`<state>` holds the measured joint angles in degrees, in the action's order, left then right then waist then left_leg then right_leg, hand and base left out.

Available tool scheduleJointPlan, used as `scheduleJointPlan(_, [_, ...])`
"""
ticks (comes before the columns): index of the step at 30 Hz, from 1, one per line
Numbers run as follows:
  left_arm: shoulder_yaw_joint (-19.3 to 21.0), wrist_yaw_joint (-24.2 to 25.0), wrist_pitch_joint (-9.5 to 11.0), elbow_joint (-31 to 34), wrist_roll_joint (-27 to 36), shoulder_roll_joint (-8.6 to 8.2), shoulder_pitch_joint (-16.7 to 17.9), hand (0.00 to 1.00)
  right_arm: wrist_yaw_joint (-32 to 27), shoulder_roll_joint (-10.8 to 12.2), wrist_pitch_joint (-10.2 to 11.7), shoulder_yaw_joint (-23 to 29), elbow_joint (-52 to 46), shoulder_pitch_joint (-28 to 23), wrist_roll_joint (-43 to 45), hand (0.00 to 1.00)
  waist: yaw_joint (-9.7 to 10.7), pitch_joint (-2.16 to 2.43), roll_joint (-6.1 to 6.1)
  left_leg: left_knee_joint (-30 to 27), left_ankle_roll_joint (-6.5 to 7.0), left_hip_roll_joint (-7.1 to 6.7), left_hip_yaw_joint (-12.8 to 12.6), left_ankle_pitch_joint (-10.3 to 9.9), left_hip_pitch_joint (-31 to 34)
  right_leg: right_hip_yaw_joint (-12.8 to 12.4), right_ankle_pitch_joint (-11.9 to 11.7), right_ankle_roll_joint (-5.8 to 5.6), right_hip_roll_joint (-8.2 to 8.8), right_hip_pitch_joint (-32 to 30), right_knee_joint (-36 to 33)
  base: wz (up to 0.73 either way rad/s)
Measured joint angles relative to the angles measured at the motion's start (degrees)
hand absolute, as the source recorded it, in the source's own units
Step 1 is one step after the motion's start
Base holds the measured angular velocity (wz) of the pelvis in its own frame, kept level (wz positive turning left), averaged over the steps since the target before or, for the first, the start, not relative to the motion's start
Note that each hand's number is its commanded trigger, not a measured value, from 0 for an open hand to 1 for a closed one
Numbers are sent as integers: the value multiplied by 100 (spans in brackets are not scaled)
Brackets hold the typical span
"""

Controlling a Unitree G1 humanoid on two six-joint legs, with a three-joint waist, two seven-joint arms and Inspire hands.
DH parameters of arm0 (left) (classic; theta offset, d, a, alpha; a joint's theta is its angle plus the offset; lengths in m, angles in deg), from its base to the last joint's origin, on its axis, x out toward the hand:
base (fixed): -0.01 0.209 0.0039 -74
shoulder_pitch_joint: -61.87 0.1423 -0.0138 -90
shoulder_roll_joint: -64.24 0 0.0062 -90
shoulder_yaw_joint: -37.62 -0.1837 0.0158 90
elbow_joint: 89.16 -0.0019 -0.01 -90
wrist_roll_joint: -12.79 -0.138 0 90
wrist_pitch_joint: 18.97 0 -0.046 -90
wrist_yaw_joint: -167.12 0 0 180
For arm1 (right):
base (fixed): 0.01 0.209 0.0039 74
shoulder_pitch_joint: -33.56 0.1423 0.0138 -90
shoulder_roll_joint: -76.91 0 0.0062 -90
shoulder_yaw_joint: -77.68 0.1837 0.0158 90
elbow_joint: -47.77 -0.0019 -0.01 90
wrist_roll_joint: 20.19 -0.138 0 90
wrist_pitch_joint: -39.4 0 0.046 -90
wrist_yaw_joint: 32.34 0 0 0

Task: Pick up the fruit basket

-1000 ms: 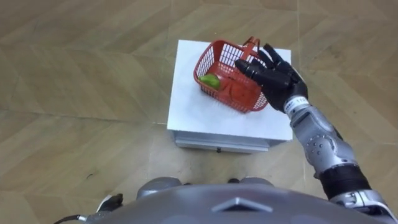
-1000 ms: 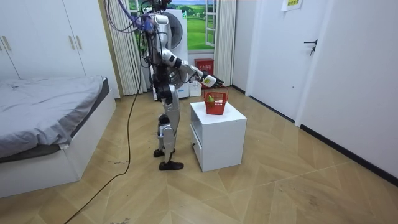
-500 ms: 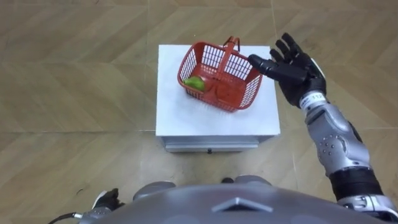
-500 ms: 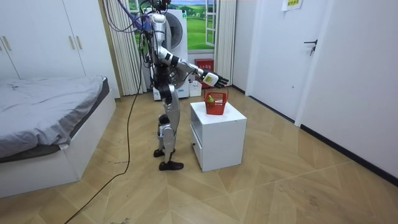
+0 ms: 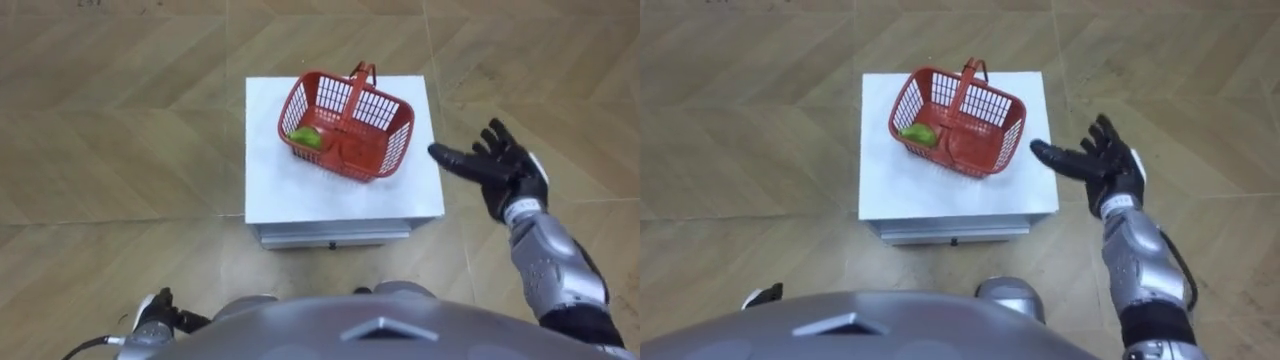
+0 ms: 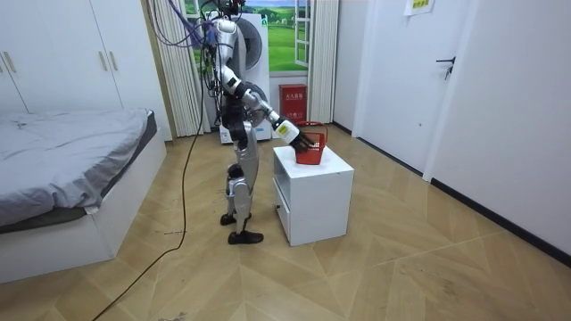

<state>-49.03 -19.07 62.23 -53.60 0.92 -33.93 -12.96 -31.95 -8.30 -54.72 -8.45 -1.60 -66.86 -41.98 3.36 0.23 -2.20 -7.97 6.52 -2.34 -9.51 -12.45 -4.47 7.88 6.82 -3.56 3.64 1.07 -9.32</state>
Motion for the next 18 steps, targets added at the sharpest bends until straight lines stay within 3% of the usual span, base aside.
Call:
scheduleJointPlan(5, [167, -90, 32, -132, -15, 4, -110, 0, -149, 10, -5, 141, 1746, -17, 704, 0, -11, 3, 16, 35, 0, -5, -5, 0, -34, -29, 0, 0, -8, 42, 67, 0])
scheduleJointPlan(7, [170, -90, 67, -175, -16, 11, -128, 0, -232, 16, 0, 212, 2211, -12, 815, 0, -17, -29, 12, 46, -7, -4, -4, -4, -90, -37, 4, -3, -11, 89, 68, 0])
scheduleJointPlan(9, [230, -90, 63, -264, -36, 16, -135, 0, -220, 43, -7, 213, 2405, -11, 976, 0, -38, -62, 13, 57, -25, -4, -2, -18, -124, -80, 18, 0, -25, 109, 54, -6])
scheduleJointPlan(18, [221, 36, -165, -711, -509, -8, -171, 0, 124, 263, -119, 199, 3173, 174, 1108, 0, -68, -66, 19, 20, -62, 40, 42, -49, -162, 16, 26, 23, -62, 187, 66, 3])
